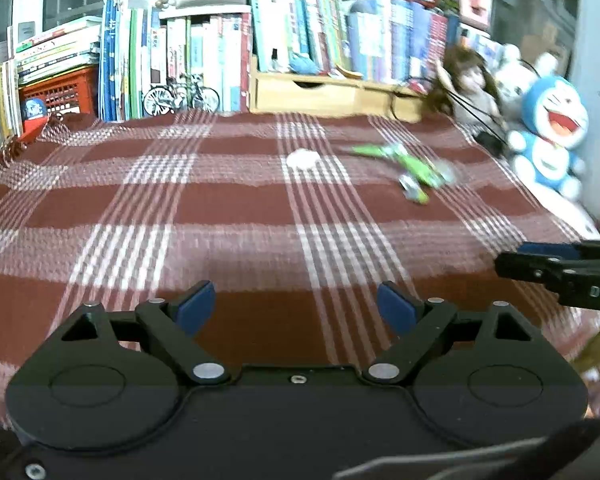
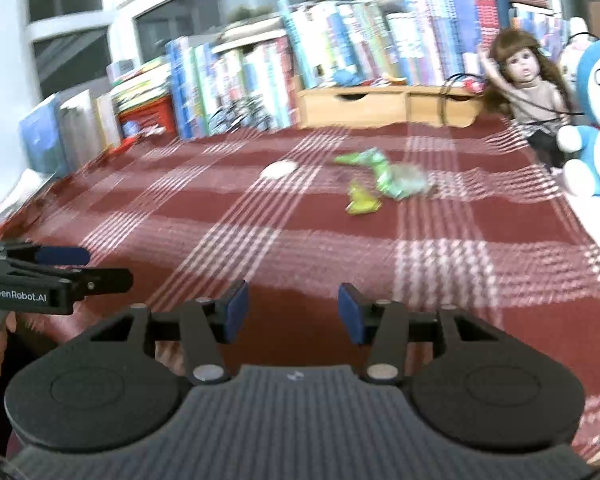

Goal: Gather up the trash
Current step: 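Move both open tools back over the remaining table items, then grasp the white paper scrap with the left tool while the right tool grasps the yellow foil wrapper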

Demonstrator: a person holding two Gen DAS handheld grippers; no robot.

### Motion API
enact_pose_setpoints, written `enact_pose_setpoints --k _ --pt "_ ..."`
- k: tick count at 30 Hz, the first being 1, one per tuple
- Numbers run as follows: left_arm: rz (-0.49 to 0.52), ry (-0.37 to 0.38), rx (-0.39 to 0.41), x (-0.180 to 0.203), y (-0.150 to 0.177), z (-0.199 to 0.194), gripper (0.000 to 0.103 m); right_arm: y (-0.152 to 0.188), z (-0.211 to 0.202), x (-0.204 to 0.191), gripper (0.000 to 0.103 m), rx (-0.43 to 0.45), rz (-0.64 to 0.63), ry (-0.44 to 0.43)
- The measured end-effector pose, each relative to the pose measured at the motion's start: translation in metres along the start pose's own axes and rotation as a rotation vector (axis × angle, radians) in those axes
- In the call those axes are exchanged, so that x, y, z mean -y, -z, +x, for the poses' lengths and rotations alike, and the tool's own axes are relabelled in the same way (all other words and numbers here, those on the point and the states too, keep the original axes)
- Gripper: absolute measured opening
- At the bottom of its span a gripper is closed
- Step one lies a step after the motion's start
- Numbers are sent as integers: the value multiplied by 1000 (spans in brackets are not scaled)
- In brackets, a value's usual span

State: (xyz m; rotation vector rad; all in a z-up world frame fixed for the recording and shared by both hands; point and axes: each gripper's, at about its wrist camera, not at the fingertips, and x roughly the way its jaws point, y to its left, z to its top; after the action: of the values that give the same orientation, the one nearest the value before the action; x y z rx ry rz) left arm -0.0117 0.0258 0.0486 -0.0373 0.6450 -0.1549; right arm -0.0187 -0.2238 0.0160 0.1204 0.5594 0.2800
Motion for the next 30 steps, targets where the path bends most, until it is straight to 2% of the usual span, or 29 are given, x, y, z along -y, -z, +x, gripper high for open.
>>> enact_pose_setpoints --k 10,12,14,17,24,27,28,29,30 --pt "-106 -32 16 -8 -92 99 88 -45 61 29 68 -25 50 70" --pt "-104 0 59 -7 -106 117 90 -51 73 30 68 -34 46 84" --pt "-92 7 45 -6 -119 139 94 -56 84 32 68 -45 41 95" --pt "-99 -46 12 -4 -133 175 94 -61 101 35 68 -64 29 111" --pt "-63 -61 -44 0 -138 236 92 -67 137 46 68 -99 49 113" --pt "-40 -71 -63 3 -137 250 82 -70 149 47 68 -112 48 107" --pt "-40 -71 -77 3 -137 256 69 -71 152 47 68 -117 47 103" --pt "-49 -66 -95 3 -136 259 50 -71 157 47 62 -126 43 96" --pt "-64 -61 -112 2 -134 262 43 -71 160 46 50 -136 41 89"
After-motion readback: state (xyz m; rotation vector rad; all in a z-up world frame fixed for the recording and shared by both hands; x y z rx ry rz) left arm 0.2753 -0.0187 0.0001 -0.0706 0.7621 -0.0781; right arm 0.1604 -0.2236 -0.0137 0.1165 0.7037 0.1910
